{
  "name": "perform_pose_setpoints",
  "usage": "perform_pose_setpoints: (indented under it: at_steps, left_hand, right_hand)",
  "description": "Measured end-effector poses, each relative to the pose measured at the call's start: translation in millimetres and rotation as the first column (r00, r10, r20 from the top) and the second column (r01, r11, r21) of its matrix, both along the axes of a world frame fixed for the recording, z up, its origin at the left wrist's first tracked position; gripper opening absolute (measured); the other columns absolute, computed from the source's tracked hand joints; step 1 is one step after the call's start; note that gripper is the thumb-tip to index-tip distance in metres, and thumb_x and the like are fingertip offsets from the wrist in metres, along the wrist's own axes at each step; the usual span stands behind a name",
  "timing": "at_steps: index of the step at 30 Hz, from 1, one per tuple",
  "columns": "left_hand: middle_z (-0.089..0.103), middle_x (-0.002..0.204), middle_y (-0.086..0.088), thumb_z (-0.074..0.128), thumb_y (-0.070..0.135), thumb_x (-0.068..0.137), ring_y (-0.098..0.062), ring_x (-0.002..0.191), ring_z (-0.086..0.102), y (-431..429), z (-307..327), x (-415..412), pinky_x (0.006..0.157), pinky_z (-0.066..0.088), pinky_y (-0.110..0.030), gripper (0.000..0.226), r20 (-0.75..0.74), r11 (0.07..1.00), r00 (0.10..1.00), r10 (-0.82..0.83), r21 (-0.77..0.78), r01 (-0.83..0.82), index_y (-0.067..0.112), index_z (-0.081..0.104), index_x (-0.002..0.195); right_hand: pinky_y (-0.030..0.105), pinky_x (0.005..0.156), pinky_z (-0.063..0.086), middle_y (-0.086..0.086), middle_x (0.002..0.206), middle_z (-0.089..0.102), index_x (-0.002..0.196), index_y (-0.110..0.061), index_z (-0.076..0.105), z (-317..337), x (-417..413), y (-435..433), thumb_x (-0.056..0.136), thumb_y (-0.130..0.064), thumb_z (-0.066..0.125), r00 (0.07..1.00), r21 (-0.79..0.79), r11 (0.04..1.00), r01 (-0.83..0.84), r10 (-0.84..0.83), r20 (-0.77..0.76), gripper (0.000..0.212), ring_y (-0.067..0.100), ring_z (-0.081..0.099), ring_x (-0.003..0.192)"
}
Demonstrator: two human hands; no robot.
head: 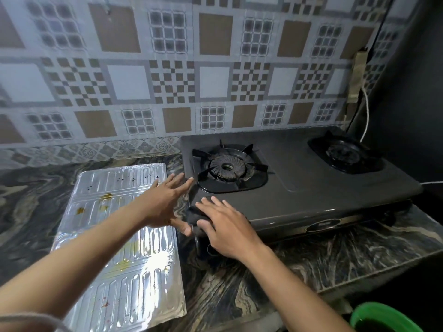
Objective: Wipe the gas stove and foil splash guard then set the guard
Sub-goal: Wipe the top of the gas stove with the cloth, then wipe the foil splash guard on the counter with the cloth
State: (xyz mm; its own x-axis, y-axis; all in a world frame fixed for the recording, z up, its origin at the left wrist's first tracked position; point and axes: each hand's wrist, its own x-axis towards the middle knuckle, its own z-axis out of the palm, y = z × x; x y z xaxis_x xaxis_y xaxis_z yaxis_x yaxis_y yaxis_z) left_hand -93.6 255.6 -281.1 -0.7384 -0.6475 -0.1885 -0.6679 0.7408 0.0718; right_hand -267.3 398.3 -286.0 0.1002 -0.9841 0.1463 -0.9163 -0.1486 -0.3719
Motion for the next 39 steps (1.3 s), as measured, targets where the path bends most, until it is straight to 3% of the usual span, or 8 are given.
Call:
perform_pose_setpoints:
  at_steps: [5,10,15,19,23,27,33,39]
  left_hand:
    - [0.005,0.166,0.002,0.063,0.075,0.064,-0.028,0.154,0.008,18.3,15.7,9.1,0.123,0.019,-0.047,0.119,-0.094,0.985,0.985,0.148,0.099,-0.139,0.029,0.008,0.159]
    - [0.039,0.157,-0.001,0.054,0.072,0.075,-0.022,0.144,0.038,41.1,38.5,11.5,0.115,0.034,-0.037,0.092,-0.290,0.966,0.922,0.258,0.072,-0.248,0.028,0.033,0.154]
    - [0.068,0.129,0.005,0.070,0.048,0.087,-0.006,0.119,0.063,76.9,57.6,-21.9,0.104,0.049,-0.032,0.054,-0.604,0.877,0.678,0.418,0.464,-0.127,0.025,0.061,0.135]
    - [0.076,0.108,-0.003,0.070,0.022,0.093,-0.018,0.103,0.072,93.6,81.2,-45.6,0.092,0.057,-0.031,0.019,-0.748,0.850,0.434,0.502,0.518,-0.090,0.018,0.070,0.111]
    - [0.072,0.100,-0.022,0.077,0.029,0.079,-0.035,0.092,0.072,100.6,96.8,-48.8,0.090,0.055,-0.055,0.016,-0.802,0.834,0.228,0.552,0.534,-0.137,0.019,0.068,0.088]
    - [0.073,0.089,-0.017,0.079,0.021,0.081,-0.032,0.085,0.072,108.5,109.9,-44.5,0.084,0.058,-0.057,0.018,-0.813,0.830,0.188,0.552,0.515,-0.213,0.011,0.069,0.091]
    - [0.071,0.077,0.004,0.083,0.051,0.073,-0.009,0.068,0.069,130.6,123.5,-49.4,0.060,0.053,-0.028,0.039,-0.834,0.601,0.103,0.542,0.299,-0.741,0.022,0.064,0.090]
    - [0.076,0.085,-0.017,0.067,0.040,0.092,-0.022,0.080,0.075,147.3,139.9,-52.4,0.070,0.062,-0.032,0.041,-0.745,0.678,-0.079,0.663,0.641,-0.361,0.001,0.076,0.095]
  right_hand:
    - [0.021,0.120,0.005,-0.007,0.157,0.037,0.147,-0.024,0.045,-1.8,-6.3,9.4,0.101,-0.022,0.051,0.981,-0.017,0.992,-0.123,0.124,0.149,0.046,0.008,0.023,0.148]
    - [0.019,0.101,0.043,-0.010,0.118,0.071,0.118,-0.024,0.070,7.4,-33.6,5.8,0.093,-0.012,0.059,0.866,-0.002,0.995,-0.102,0.090,0.491,0.030,0.001,0.061,0.113]
    - [0.031,0.082,0.055,0.001,0.093,0.075,0.102,-0.012,0.070,37.7,-46.2,-8.6,0.094,0.002,0.060,0.340,-0.012,1.000,-0.024,0.020,0.940,0.019,0.015,0.067,0.088]
    - [0.044,0.094,0.052,0.022,0.106,0.070,0.117,0.003,0.061,61.4,-54.7,-11.5,0.095,0.006,0.050,-0.035,0.046,0.983,-0.176,-0.053,0.998,0.025,0.032,0.065,0.096]
    - [0.040,0.094,0.052,0.022,0.116,0.069,0.123,-0.003,0.062,81.2,-67.4,-10.7,0.092,0.002,0.055,0.001,-0.004,0.945,-0.328,0.005,1.000,0.032,0.031,0.066,0.104]
    - [0.044,0.091,0.055,0.011,0.109,0.073,0.119,-0.010,0.064,102.5,-70.3,-9.1,0.096,-0.019,0.062,0.216,-0.014,0.922,-0.387,0.106,0.971,0.025,0.023,0.069,0.099]
    - [0.063,0.089,0.052,0.016,0.103,0.073,0.110,-0.006,0.064,109.1,-52.9,-26.9,0.097,-0.009,0.061,0.296,-0.100,0.957,-0.273,0.182,0.938,0.013,0.038,0.069,0.099]
    - [0.044,0.092,0.054,0.012,0.106,0.075,0.110,-0.009,0.067,111.9,-32.6,-21.3,0.097,-0.020,0.062,0.251,-0.204,0.888,-0.413,0.326,0.912,0.018,0.029,0.070,0.104]
